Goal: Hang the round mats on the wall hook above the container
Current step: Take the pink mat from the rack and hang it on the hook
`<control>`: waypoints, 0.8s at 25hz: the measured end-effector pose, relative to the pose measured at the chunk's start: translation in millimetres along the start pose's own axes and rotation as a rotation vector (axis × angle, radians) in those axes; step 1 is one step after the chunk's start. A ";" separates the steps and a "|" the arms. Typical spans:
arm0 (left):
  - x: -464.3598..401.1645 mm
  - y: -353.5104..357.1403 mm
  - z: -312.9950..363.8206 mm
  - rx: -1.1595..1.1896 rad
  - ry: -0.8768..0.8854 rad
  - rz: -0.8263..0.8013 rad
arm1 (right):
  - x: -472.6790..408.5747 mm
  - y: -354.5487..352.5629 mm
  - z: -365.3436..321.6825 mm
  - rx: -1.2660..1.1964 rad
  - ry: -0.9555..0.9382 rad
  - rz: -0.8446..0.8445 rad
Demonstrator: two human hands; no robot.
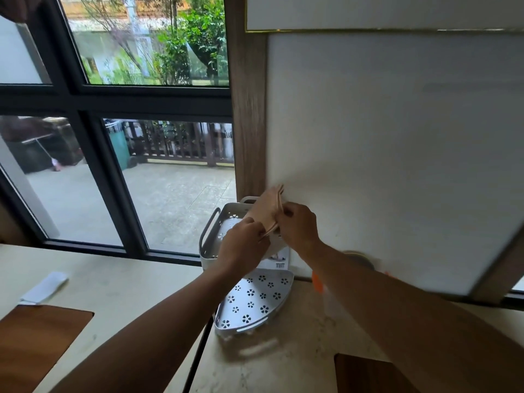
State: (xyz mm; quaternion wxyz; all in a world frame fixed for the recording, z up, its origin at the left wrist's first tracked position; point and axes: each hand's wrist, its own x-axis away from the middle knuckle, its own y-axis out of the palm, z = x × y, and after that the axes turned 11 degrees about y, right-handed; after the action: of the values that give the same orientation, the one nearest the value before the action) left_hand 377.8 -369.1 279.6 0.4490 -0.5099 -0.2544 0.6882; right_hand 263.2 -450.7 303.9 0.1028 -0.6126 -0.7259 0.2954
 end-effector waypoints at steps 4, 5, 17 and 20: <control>0.6 -19.5 29.7 0.045 0.024 0.128 | 7.1 -25.4 -20.5 -0.041 -0.096 0.051; 1.9 -24.0 39.3 0.053 0.026 0.152 | 9.8 -34.0 -22.5 -0.066 -0.110 0.058; 50.8 1.4 162.3 0.108 0.033 0.221 | 77.3 -190.9 34.0 0.130 -0.220 -0.013; 57.3 14.8 168.7 0.230 -0.110 0.125 | 98.6 -223.8 60.5 0.237 -0.231 -0.108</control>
State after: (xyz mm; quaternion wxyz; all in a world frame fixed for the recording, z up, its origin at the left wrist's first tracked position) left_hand 211.2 -307.5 299.7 0.4459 -0.4315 -0.1660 0.7665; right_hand 24.3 -392.0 358.4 0.1058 -0.5183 -0.7248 0.4414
